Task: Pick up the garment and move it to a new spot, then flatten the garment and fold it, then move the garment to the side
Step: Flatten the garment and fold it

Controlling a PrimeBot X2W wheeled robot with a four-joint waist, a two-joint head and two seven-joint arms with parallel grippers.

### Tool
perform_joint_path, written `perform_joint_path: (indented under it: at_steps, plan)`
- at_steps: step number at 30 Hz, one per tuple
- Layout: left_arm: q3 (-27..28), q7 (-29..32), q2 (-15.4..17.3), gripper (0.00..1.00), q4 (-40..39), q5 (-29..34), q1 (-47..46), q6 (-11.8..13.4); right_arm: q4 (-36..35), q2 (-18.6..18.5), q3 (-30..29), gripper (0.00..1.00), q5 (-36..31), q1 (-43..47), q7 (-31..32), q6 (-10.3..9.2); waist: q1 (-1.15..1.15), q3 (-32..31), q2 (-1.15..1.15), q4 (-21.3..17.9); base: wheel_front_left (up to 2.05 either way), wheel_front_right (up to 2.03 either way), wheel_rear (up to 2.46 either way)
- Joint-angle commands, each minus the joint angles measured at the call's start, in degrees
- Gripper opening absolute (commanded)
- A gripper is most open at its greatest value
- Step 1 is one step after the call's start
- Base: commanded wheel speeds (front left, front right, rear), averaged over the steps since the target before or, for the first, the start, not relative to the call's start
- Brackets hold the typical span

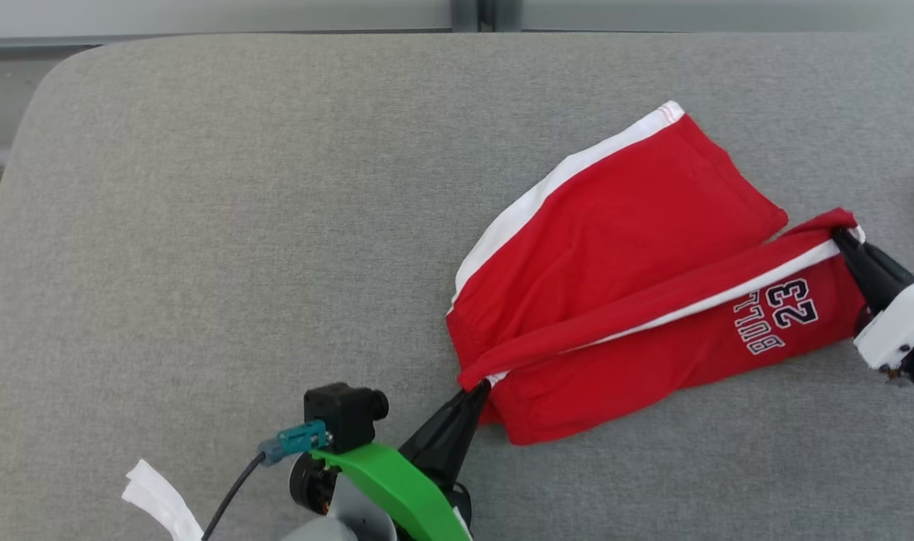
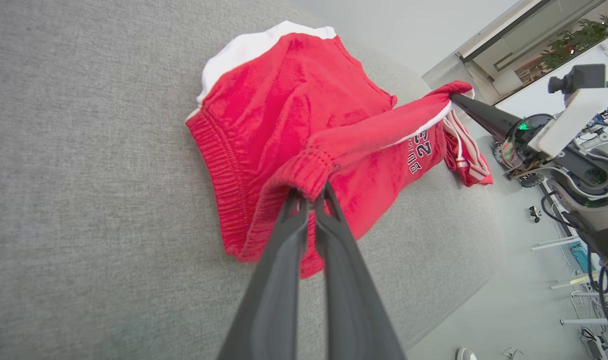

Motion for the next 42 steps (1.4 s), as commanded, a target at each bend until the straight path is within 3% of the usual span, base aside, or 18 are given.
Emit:
perform_joint_path:
  at_steps: [1, 10, 20, 28, 29, 30, 31, 32, 42]
  plan:
    - [0.8, 0.5, -0.6, 0.0, -0.1, -0.6, -1.8, 0.1, 1.2, -0.6, -0.1, 0.0, -0.6, -2.5, 1.0, -0.02, 0.01, 3.0, 0.0, 4.3, 0.0, 0.0, 0.0]
    - [2.7, 4.2, -5.6, 0.0, 4.5, -3.0, -9.7, -1.3, 9.2, -1.5, 2.2, 0.0, -4.3, -15.7, 8.4, -0.01, 0.01, 6.3, 0.0, 7.6, 0.0, 0.0, 0.0]
    - [2.9, 4.9, -10.3, 0.0, 12.4, -3.0, -15.3, -2.7, 15.4, -4.0, 4.2, 0.0, -7.3, -25.5, 10.3, -0.01, 0.01, 9.7, 0.0, 10.1, 0.0, 0.0, 0.0]
    - [3.2, 3.7, -12.0, 0.0, 15.1, -2.3, -16.7, -3.6, 18.2, -4.7, 6.8, 0.0, -7.5, -30.3, 11.5, -0.01, 0.01, 10.9, 0.0, 10.9, 0.0, 0.0, 0.0]
    - [3.1, 3.8, -12.1, 0.0, 15.4, -2.3, -16.8, -3.5, 18.5, -4.7, 7.0, 0.06, -7.6, -30.6, 11.6, -0.01, 0.01, 11.0, 0.0, 11.0, 0.0, 0.0, 0.0]
    - [3.1, 3.6, -12.3, 0.16, 15.7, -2.1, -17.0, -3.3, 18.7, -4.5, 7.2, 0.49, -7.7, -31.2, 11.4, -0.01, 0.01, 11.1, 0.0, 11.0, 0.0, 0.0, 0.0]
    - [3.4, 3.1, -12.6, 0.44, 15.9, -2.2, -17.0, -3.1, 18.9, -4.4, 7.4, 1.0, -7.6, -31.5, 11.4, -0.01, 0.01, 11.2, 0.0, 11.1, 0.0, 0.0, 0.0]
    - [3.6, 2.8, -12.7, 1.0, 16.3, -2.1, -17.0, -2.7, 19.2, -4.3, 7.6, 1.0, -7.5, -31.8, 11.3, -0.01, 0.01, 11.2, 0.0, 11.0, 0.0, 0.0, 0.0]
    - [4.7, -1.6, -11.1, 1.0, 15.7, 0.5, -14.6, 1.2, 15.5, -7.2, 11.0, 1.0, -7.6, -30.2, 3.7, -0.01, 0.01, 10.0, 0.0, 9.7, 0.0, 0.0, 0.0]
